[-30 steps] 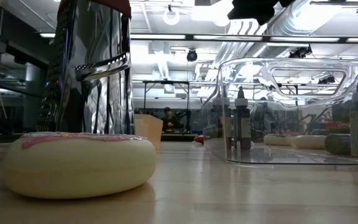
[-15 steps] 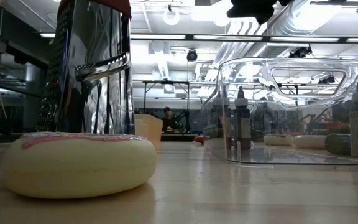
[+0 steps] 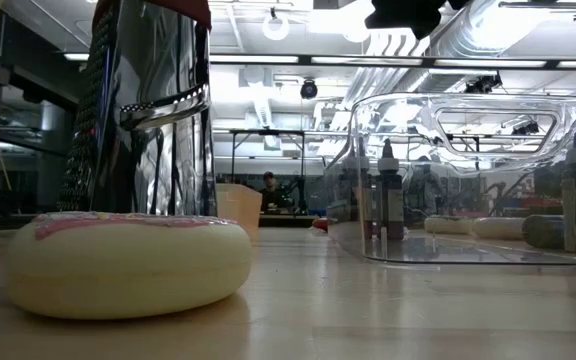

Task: Pick & Place Food Item
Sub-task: Put the bottom left blue food coloring bottle into the transparent bin

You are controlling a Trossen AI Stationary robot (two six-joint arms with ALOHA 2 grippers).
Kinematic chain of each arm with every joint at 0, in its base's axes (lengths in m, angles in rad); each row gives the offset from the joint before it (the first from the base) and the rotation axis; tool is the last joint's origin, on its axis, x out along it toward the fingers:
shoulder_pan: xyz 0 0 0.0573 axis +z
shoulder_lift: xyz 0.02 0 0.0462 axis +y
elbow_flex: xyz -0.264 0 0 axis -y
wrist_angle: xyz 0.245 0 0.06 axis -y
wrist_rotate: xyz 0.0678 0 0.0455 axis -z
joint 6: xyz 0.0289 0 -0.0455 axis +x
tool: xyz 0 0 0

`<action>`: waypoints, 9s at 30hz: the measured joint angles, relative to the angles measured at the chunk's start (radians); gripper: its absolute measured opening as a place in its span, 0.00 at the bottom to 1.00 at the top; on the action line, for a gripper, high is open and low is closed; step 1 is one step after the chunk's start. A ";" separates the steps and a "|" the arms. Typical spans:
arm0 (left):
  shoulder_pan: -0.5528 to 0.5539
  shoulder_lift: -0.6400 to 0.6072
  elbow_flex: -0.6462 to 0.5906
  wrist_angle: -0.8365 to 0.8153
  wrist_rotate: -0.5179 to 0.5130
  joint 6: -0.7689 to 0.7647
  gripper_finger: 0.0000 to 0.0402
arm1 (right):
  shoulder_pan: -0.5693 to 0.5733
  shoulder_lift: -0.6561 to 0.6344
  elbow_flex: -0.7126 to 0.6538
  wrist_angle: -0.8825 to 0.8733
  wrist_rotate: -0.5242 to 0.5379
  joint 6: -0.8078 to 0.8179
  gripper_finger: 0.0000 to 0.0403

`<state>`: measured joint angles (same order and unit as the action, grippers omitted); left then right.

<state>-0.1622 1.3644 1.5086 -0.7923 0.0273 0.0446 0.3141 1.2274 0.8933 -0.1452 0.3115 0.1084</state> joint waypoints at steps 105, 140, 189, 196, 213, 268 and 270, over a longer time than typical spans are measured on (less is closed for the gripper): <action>0.209 0.484 0.238 -0.198 0.155 -0.042 0.35 | -0.009 0.000 0.000 0.010 -0.018 -0.128 0.40; 0.187 0.484 0.238 -0.166 0.157 0.011 0.35 | 0.014 0.000 0.000 -0.069 -0.069 0.243 0.40; 0.157 0.469 0.251 -0.036 0.156 0.072 0.35 | -0.029 0.000 0.000 0.090 0.064 0.026 0.40; 0.157 0.469 0.251 -0.037 0.157 0.071 0.35 | -0.029 -0.001 0.000 0.090 0.064 0.025 0.35; 0.157 0.469 0.251 -0.038 0.157 0.068 0.35 | -0.029 -0.001 0.000 0.089 0.055 0.026 0.26; 0.140 0.470 0.251 -0.034 0.154 0.165 0.58 | 0.042 -0.055 0.000 -0.439 0.139 0.508 0.26; 0.140 0.470 0.251 -0.033 0.154 0.165 0.58 | 0.031 -0.055 0.000 -0.470 0.138 0.544 0.26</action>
<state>-0.0227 1.8347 1.7592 -0.8257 0.1810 0.2092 0.3447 1.1721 0.8928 -0.6147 0.4498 0.6524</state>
